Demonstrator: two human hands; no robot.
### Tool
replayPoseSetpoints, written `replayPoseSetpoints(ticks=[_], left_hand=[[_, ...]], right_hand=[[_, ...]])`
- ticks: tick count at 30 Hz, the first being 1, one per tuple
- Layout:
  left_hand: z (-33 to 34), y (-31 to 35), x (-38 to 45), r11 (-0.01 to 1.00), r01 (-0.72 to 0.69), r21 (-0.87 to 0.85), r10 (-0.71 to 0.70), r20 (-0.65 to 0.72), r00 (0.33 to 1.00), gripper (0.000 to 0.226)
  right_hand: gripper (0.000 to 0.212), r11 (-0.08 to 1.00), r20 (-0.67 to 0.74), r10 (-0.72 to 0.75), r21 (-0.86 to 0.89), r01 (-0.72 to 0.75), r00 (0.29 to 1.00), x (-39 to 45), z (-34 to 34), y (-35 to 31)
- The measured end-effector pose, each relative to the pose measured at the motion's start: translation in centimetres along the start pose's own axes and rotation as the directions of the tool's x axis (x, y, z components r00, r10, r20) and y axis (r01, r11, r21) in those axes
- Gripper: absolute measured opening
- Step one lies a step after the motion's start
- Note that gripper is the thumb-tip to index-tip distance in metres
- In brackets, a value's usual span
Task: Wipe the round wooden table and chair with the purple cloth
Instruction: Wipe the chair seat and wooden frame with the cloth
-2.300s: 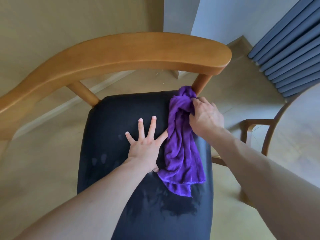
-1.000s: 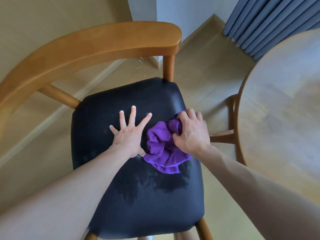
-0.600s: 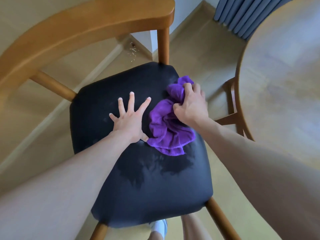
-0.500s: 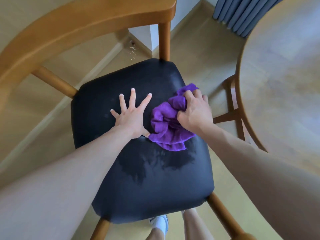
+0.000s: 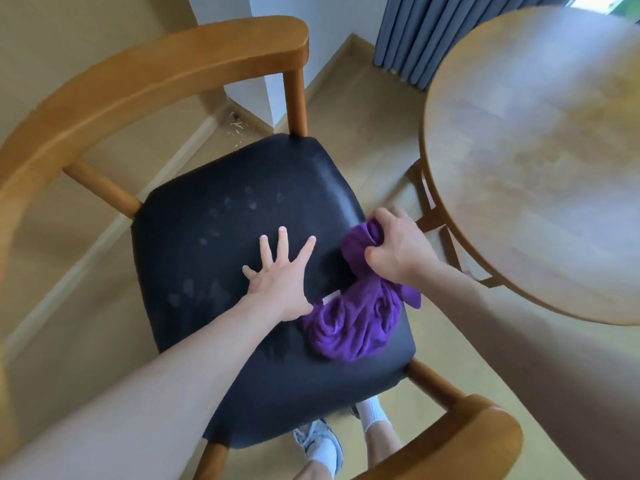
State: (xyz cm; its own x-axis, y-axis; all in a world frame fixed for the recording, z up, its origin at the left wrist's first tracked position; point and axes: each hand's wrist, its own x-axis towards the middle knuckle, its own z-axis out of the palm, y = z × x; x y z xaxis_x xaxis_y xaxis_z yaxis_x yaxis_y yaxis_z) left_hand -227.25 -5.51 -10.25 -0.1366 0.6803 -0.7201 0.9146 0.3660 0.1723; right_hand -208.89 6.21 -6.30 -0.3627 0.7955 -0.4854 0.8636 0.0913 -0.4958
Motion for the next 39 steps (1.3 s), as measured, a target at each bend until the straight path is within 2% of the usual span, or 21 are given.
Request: replayPoseSetpoints(ticks=[2, 3, 7, 10, 12, 14, 16, 18, 20, 22, 23, 24, 25, 27, 29, 32, 36, 39], left_hand=[[0.5, 0.3, -0.1, 0.997, 0.009, 0.076, -0.011, 0.016, 1.0, 0.138], [0.8, 0.3, -0.1, 0.995, 0.012, 0.095, -0.013, 0.013, 1.0, 0.141], [1.3, 0.4, 0.5, 0.993, 0.009, 0.117, -0.009, 0.002, 1.0, 0.146], [1.1, 0.5, 0.4, 0.994, 0.01, 0.106, -0.011, 0.009, 1.0, 0.147], [0.9, 0.6, 0.4, 0.995, 0.009, 0.1, -0.01, 0.01, 1.0, 0.148], [0.7, 0.6, 0.2, 0.995, 0.009, 0.101, -0.011, 0.015, 1.0, 0.152], [0.6, 0.7, 0.0, 0.995, 0.013, 0.102, -0.016, 0.023, 1.0, 0.154], [0.6, 0.6, 0.0, 0.993, 0.014, 0.114, -0.017, 0.02, 1.0, 0.153], [0.6, 0.7, 0.0, 0.993, 0.017, 0.114, -0.02, 0.023, 1.0, 0.15], [0.7, 0.7, -0.1, 0.993, 0.019, 0.115, -0.021, 0.018, 1.0, 0.146], [0.7, 0.6, -0.1, 0.993, 0.022, 0.119, -0.024, 0.014, 1.0, 0.144], [0.7, 0.7, -0.1, 0.993, 0.025, 0.119, -0.027, 0.012, 1.0, 0.143], [0.6, 0.7, -0.2, 0.993, 0.029, 0.118, -0.031, 0.013, 0.999, 0.143], [0.7, 0.8, -0.3, 0.992, 0.033, 0.122, -0.033, 0.0, 0.999, 0.144], [0.8, 0.9, -0.5, 0.992, 0.045, 0.119, -0.044, -0.013, 0.999, 0.144], [1.1, 1.4, -1.2, 0.996, 0.064, 0.067, -0.062, -0.034, 0.998, 0.141], [2.3, 2.3, -2.3, 0.998, 0.06, 0.027, -0.058, -0.077, 0.995, 0.124], [3.2, 2.8, -3.3, 0.999, 0.04, 0.03, -0.038, -0.071, 0.997, 0.12]], right_hand=[[0.055, 0.997, -0.013, -0.007, 0.082, 0.008, 1.0, 1.2, 1.3, -1.2], [0.06, 0.999, 0.012, -0.008, 0.052, 0.008, 1.0, 1.3, 2.6, -1.4], [0.061, 0.945, -0.041, -0.041, -0.326, 0.025, 0.998, -1.2, 7.2, -0.7], [0.061, 0.901, 0.091, -0.032, -0.429, 0.068, 0.995, -3.7, 7.8, 0.3], [0.053, 0.908, 0.205, 0.028, -0.415, 0.061, 0.978, -5.6, 7.6, 0.9], [0.032, 0.928, 0.315, 0.095, -0.372, 0.03, 0.944, -7.1, 7.4, 1.5], [0.022, 0.948, 0.363, 0.175, -0.313, -0.057, 0.915, -7.9, 6.5, 1.8], [0.028, 0.958, 0.306, 0.256, -0.21, -0.197, 0.917, -7.5, 5.1, 2.2], [0.025, 0.963, 0.144, 0.267, -0.064, -0.26, 0.953, -6.2, 3.7, 2.4], [0.016, 0.973, -0.045, 0.219, 0.082, -0.215, 0.975, -4.6, 2.6, 2.7], [0.02, 0.977, -0.089, 0.179, 0.129, -0.167, 0.98, -3.9, 2.4, 2.8], [0.027, 0.982, -0.076, 0.129, 0.147, -0.117, 0.989, -3.4, 2.5, 2.9], [0.036, 0.99, -0.019, 0.08, 0.121, -0.077, 0.997, -3.2, 3.0, 3.2], [0.047, 0.999, 0.102, -0.002, -0.045, 0.006, 0.995, -3.7, 4.6, 4.0], [0.042, 0.967, 0.164, -0.087, -0.222, 0.123, 0.983, -4.0, 5.4, 4.8], [0.027, 0.916, 0.309, -0.178, -0.294, 0.272, 0.934, -4.2, 4.3, 5.8], [0.018, 0.893, 0.444, -0.159, -0.317, 0.32, 0.882, -5.3, 3.6, 6.8], [0.02, 0.901, 0.547, -0.031, -0.347, 0.26, 0.837, -6.0, 2.9, 7.2]])
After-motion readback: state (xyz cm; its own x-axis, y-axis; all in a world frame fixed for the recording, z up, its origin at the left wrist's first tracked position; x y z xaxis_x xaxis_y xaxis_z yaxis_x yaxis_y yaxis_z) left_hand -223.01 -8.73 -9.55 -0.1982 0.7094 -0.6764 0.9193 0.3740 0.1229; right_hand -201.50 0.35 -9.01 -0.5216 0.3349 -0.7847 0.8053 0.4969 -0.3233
